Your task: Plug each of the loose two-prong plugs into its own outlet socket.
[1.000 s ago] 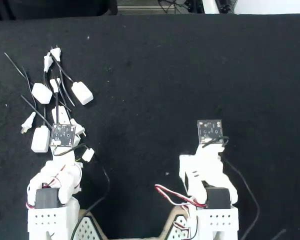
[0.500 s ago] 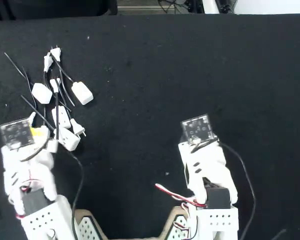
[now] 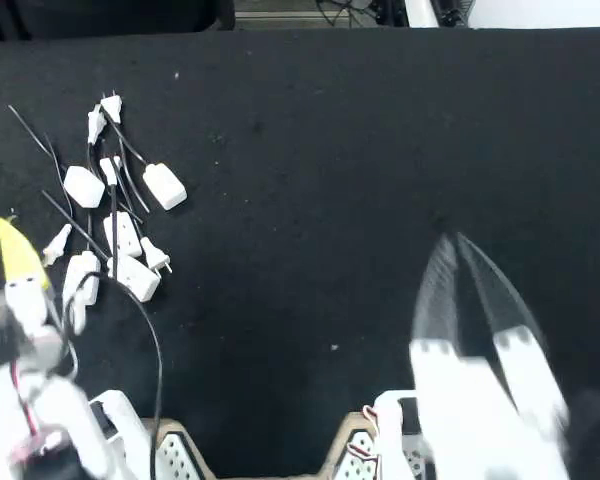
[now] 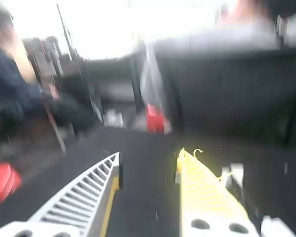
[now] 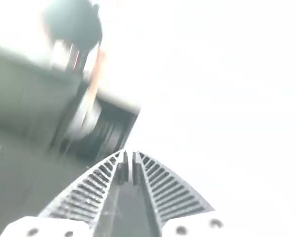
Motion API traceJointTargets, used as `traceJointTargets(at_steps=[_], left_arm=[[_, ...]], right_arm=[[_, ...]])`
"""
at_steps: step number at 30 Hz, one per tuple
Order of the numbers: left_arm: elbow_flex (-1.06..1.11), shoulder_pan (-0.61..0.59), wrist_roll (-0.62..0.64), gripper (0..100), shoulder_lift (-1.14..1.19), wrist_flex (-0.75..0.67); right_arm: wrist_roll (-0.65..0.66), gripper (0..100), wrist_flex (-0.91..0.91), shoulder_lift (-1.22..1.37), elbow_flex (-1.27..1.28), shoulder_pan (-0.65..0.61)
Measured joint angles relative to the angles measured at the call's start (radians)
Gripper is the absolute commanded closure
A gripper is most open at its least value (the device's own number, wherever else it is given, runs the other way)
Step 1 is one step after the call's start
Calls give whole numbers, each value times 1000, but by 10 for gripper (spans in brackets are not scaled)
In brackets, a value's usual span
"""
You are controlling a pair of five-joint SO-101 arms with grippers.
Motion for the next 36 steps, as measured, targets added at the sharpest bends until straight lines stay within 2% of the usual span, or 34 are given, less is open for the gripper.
traceJointTargets(at_steps=[6,9,13,17,20,23,27,29,33,36], left_arm=[[-169,-2,0,811,34,26],[-204,-2,0,811,135,46],[-239,-2,2,811,351,107],[-241,21,3,813,655,180],[-245,77,3,815,870,213],[-258,146,3,812,1036,216],[-258,255,3,811,1188,216],[-258,301,3,811,1252,215],[-258,336,48,767,1369,166],[-258,338,124,709,1459,140]], right_arm=[[0,986,3,8,-322,-2],[-9,986,28,100,-371,-2],[-110,986,110,292,-350,-2],[-181,986,130,488,-215,-2],[-193,986,25,634,-57,-5],[-195,985,-87,778,91,-92],[-195,984,-164,933,209,-275],[-221,946,-213,1005,267,-350],[-258,786,-345,1125,379,-425],[-258,770,-422,1188,454,-463]])
